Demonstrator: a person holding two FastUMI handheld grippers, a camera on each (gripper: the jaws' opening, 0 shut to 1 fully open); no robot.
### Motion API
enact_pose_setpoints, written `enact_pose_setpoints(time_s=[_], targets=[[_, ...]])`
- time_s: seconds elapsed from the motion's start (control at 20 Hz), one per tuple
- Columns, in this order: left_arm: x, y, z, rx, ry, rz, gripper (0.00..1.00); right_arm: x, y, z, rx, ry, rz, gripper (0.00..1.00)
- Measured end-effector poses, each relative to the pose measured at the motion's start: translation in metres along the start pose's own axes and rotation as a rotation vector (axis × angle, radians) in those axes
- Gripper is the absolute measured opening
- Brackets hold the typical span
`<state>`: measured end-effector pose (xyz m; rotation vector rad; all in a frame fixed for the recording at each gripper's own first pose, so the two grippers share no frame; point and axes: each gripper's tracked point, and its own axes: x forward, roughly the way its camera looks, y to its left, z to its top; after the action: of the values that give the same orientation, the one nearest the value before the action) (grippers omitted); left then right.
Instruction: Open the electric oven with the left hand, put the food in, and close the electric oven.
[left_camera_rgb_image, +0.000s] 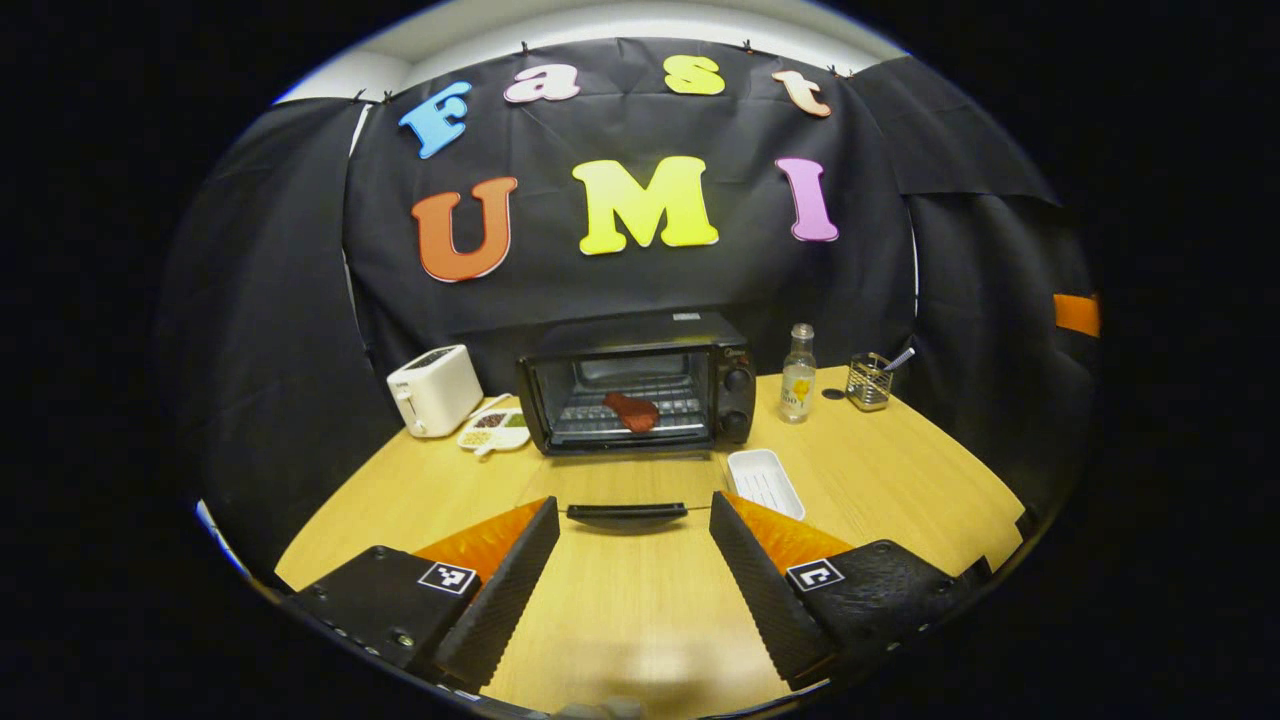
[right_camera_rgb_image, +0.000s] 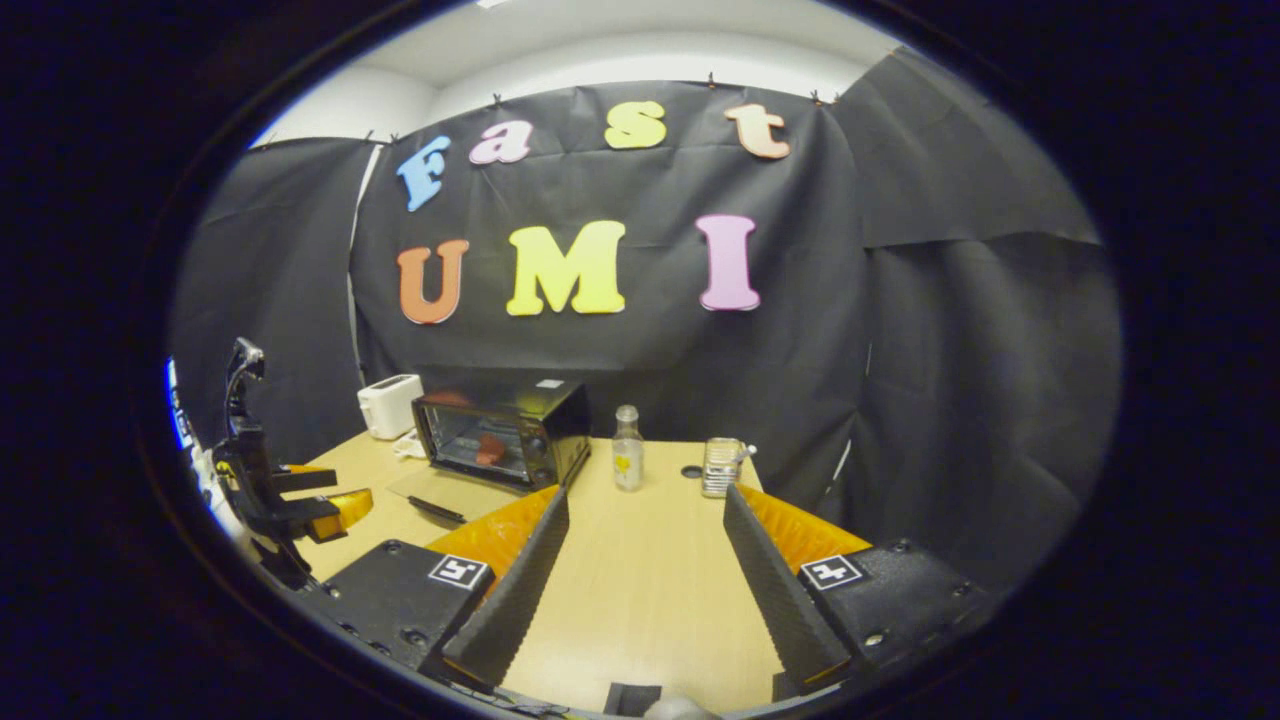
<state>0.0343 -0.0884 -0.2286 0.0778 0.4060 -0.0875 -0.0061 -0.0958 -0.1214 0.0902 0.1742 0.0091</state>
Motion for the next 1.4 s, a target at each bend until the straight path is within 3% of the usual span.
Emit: enact_pose_setpoints(time_s=[0.25,0.75,1.4], targets=[[0.055,-0.005,-0.053,-0.012,0.093,-0.016,0.97,0.003,-0.021,0.0,0.012,0.035,-0.112,0.99],[0.165,-0.004,-0.111,-0.009,0.198,-0.074,0.97,0.011,-0.002,0.018,-0.028,0.07,-0.27,0.99],[0.183,0.026,-0.119,0.004,0.232,-0.064,0.97,0.022,0.023,0.015,-0.034,0.084,-0.28,0.99]])
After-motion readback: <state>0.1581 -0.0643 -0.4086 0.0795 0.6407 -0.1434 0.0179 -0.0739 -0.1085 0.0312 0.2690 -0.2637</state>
